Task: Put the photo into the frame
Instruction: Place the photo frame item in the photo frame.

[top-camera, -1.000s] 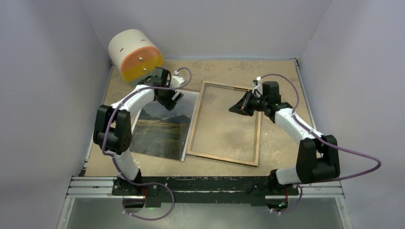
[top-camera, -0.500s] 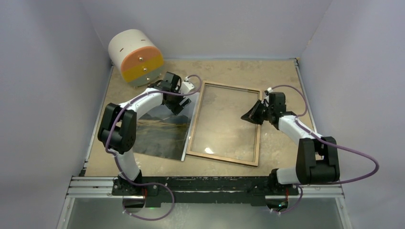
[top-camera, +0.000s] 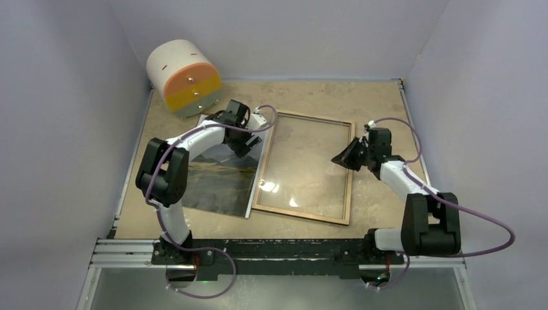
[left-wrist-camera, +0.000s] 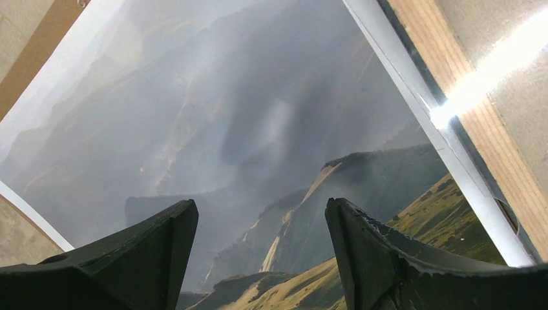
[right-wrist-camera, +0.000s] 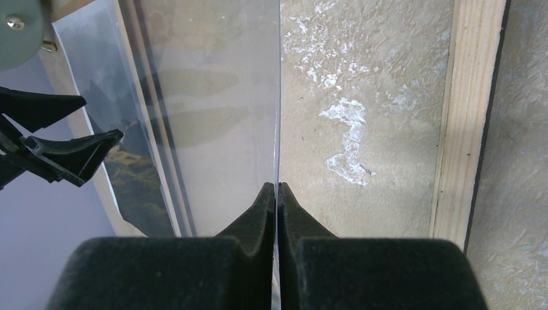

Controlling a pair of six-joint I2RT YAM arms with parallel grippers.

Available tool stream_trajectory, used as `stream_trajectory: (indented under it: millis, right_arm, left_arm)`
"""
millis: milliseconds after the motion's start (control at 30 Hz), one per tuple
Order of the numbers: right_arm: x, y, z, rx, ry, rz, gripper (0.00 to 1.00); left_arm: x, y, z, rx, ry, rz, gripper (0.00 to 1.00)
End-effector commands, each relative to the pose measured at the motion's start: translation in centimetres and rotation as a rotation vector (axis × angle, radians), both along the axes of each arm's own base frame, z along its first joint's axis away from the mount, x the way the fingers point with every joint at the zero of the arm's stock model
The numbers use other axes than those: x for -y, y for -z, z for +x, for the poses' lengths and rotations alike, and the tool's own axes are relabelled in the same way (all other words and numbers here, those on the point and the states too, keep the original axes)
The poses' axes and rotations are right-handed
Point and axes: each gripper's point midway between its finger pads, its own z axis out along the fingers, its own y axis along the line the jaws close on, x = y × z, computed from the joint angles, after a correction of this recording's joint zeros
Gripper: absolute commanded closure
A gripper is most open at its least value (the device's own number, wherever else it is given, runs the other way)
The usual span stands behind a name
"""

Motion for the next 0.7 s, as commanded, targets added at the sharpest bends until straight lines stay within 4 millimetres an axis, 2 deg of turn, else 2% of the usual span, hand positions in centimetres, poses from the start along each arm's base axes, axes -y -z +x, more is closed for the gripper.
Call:
stream_trajectory:
  millis: [0,500,667]
  right_arm:
    - [1.0,-0.2,0.2,0.04,0.032,-0.043,1.0]
    - [1.5,-0.2,-0.7,0.041,0.07,-0.047,1.0]
    - [1.4,0.5,-1.0,0.025,0.063,-0.04,1.0]
  left_arm:
    - [0.6,-0.5,0.6,0.028,0.017,0.003,0.23]
    - [1.4,-1.1,0.7,0.034,0.044,0.008,0.23]
    - [1.5,-1.2,0.6,0.034,0.051,0.008,0.23]
